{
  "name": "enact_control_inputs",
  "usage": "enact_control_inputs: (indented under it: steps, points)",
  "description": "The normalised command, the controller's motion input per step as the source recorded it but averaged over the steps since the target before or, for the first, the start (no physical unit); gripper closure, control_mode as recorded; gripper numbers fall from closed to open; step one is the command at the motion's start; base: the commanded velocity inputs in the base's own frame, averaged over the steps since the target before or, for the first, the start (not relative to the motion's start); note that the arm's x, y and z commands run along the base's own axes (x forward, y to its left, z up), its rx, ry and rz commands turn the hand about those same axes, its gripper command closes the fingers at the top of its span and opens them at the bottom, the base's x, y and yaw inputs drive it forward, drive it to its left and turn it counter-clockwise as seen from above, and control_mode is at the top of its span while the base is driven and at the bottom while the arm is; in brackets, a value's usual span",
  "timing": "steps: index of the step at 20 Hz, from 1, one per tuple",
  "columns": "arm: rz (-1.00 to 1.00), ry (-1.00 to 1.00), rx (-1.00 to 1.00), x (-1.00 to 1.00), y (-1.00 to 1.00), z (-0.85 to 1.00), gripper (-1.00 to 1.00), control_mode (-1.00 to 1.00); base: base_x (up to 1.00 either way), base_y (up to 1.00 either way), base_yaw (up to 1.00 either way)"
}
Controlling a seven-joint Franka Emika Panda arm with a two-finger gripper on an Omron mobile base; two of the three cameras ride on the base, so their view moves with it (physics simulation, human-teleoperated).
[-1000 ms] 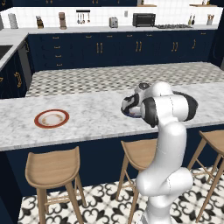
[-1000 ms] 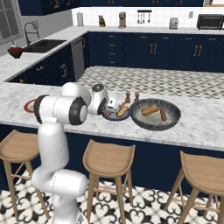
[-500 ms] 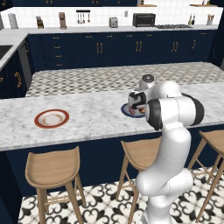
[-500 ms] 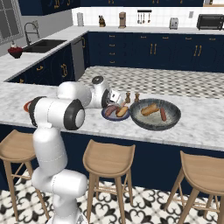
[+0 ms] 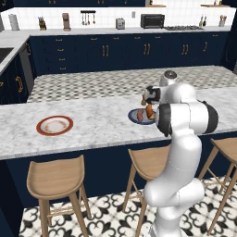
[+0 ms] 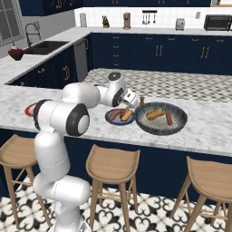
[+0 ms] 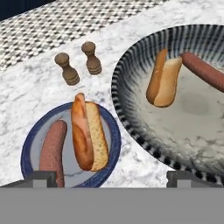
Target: Place one bun and one sausage from the bowl on each plate.
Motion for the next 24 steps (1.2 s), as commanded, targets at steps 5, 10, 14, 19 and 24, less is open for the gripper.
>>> enact_control_inputs:
  steps: [5, 10, 14, 19, 24]
  points:
    - [-0.06, 0.01, 0.16, 0.0, -0.83, 0.12, -1.0, -1.0, 0.0, 0.0, 0.0]
    - [-0.04, 0.0, 0.14, 0.0, -0.71, -0.08, -1.0, -1.0, 0.0, 0.0, 0.0]
    - [0.0, 0.0, 0.15, 0.1, -0.52, -0.26, -1.0, -1.0, 0.0, 0.0, 0.0]
    - [0.01, 0.0, 0.16, 0.31, -0.22, -0.29, -1.0, -1.0, 0.0, 0.0, 0.0]
    - [0.0, 0.0, 0.05, 0.45, 0.0, 0.0, -1.0, -1.0, 0.0, 0.0, 0.0]
